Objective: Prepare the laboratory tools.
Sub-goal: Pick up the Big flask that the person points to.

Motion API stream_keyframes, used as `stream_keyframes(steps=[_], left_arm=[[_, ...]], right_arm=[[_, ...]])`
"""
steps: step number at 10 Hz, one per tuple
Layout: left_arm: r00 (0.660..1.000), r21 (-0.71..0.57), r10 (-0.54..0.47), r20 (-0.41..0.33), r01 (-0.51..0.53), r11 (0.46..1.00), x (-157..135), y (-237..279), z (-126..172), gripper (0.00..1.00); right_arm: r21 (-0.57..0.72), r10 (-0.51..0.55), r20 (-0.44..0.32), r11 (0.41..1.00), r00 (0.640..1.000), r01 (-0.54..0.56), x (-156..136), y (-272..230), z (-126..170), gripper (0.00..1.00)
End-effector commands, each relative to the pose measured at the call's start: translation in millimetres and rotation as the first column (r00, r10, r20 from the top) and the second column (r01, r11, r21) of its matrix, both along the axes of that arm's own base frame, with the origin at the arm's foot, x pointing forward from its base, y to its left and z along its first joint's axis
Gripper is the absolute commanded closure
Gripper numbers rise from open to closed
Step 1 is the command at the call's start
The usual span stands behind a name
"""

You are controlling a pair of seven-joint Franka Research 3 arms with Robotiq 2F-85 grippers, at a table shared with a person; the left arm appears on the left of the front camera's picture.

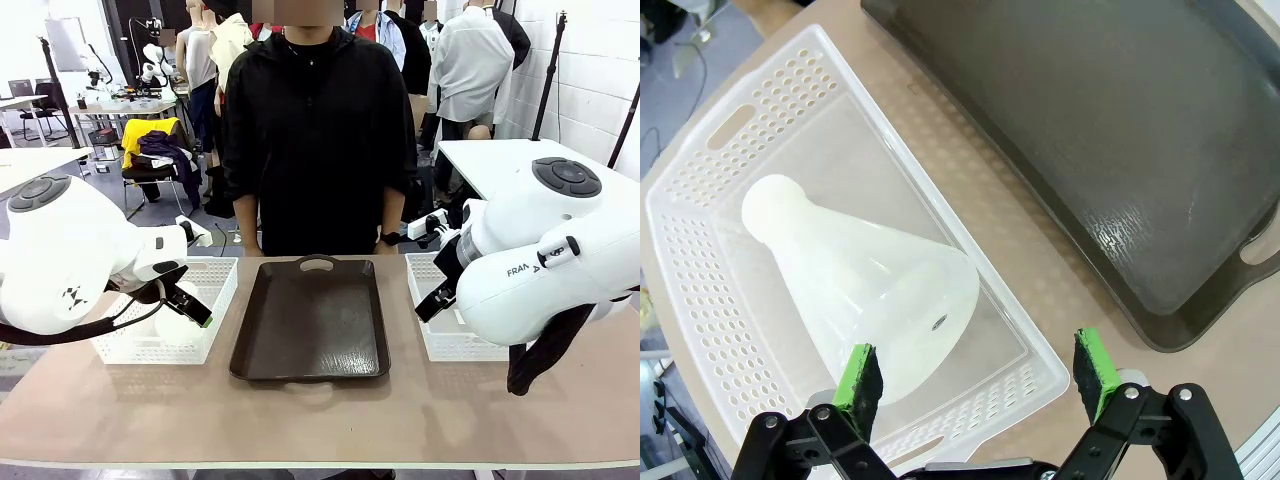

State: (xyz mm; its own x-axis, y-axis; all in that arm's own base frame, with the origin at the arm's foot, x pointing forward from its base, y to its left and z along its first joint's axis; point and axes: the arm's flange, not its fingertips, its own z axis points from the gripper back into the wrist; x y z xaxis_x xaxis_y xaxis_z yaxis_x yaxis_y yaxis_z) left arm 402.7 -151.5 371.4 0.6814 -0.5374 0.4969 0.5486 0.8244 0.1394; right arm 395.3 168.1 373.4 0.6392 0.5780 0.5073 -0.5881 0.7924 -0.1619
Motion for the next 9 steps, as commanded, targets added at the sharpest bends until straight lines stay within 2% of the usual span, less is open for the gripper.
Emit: stream_keyframes(steps=[1, 8, 9], left_arm=[[1.0, 0.0, 0.001, 0.0, -0.001, 1.0, 0.2, 0.6, 0.0, 0.0], [1.0, 0.0, 0.0, 0.0, 0.0, 1.0, 0.0, -0.1, 0.0, 0.0], [1.0, -0.054, -0.005, 0.026, 0.006, 0.999, -2.9, 4.1, 0.6, 0.0]], right_arm=[[0.001, 0.0, 0.0, 1.0, 1.0, 0.0, 0.0, -0.1, 0.0, 0.0], [0.0, 0.0, 0.0, 1.0, 1.0, 0.0, 0.0, 0.0, 0.0, 0.0], [0.006, 0.021, -0.028, 1.0, 0.999, -0.021, -0.6, 3.2, 1.9, 0.0]])
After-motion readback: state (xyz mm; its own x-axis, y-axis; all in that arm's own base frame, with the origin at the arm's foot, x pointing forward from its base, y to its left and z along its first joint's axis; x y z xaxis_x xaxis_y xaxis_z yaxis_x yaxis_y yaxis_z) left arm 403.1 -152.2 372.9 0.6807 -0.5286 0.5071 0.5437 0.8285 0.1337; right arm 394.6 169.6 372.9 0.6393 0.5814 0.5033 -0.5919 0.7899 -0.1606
